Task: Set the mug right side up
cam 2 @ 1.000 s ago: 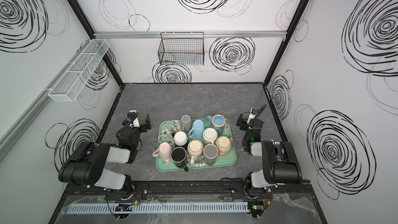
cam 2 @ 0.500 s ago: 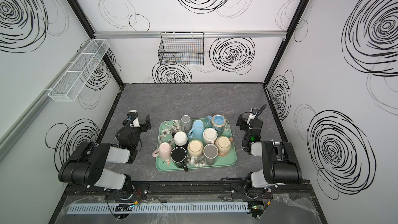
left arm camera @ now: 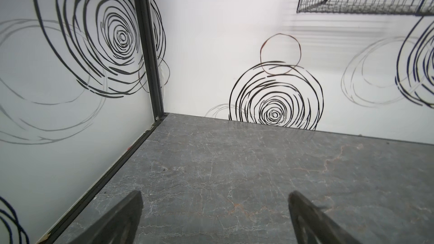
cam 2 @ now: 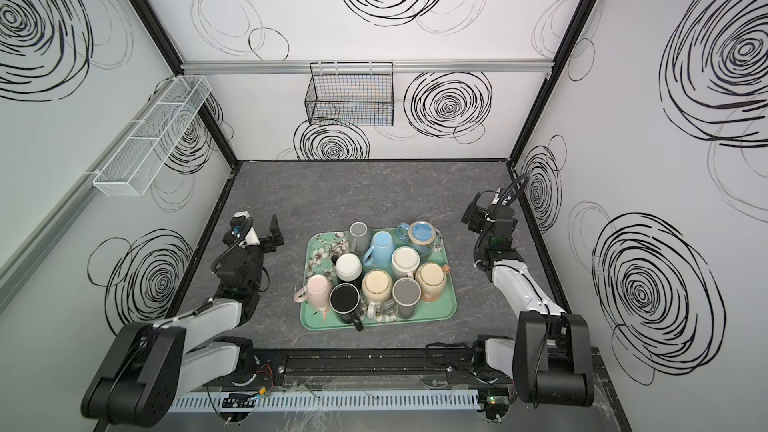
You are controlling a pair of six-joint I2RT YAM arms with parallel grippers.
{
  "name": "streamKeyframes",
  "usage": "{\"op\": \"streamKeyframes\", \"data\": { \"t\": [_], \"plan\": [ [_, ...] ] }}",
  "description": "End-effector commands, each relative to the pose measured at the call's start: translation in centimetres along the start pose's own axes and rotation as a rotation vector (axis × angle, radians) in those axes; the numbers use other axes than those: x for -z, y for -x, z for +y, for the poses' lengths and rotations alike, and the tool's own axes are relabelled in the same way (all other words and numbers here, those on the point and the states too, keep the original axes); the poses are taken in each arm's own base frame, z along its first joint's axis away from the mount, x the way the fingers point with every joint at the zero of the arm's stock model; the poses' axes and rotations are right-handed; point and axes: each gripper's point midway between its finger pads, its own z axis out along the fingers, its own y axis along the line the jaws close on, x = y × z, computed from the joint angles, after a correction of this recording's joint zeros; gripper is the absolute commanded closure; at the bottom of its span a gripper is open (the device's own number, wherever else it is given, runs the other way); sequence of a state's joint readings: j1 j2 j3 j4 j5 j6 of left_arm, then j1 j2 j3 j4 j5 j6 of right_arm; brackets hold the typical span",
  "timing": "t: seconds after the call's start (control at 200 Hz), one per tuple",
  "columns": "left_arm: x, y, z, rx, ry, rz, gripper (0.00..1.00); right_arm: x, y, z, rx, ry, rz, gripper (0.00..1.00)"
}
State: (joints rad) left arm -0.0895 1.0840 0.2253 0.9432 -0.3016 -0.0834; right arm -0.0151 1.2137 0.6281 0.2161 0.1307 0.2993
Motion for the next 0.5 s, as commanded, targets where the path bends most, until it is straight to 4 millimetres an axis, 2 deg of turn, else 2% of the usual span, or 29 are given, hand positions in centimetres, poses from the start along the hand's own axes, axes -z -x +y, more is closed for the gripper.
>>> {"op": "streamKeyframes", "data": {
  "t": [0.0,0.06,0.125,0.215,0.295,0.39,0.495],
  "plan": [
    [0.1,-0.4,0.8,0.089,0.083,0.187,0.01,2.2,-8.2,-1.2,-0.129,-0.074,0.393,0.01],
    [0.4,-1.1,0.1,0.158,0.042,0.298,0.01,3.4,-9.9,-0.9,-0.157,-0.075,0.5,0.04],
    [0.9,-2.3,-2.0,0.264,-0.094,0.427,0.02,4.7,-11.7,-0.1,-0.168,-0.037,0.601,0.07],
    [2.7,-5.5,-3.9,0.393,-0.205,0.632,0.1,7.2,-14.4,0.2,-0.176,-0.062,0.714,0.14],
    [4.4,-8.2,-4.0,0.43,-0.2,0.774,0.15,9.4,-16.4,0.6,-0.151,-0.094,0.724,0.14],
    [6.3,-10.3,-4.2,0.456,-0.2,0.856,0.16,11.0,-18.4,1.1,-0.186,-0.068,0.729,0.14],
    [7.5,-11.0,-5.4,0.457,-0.231,0.863,0.16,11.8,-19.2,0.7,-0.22,-0.068,0.733,0.16]
  ]
}}
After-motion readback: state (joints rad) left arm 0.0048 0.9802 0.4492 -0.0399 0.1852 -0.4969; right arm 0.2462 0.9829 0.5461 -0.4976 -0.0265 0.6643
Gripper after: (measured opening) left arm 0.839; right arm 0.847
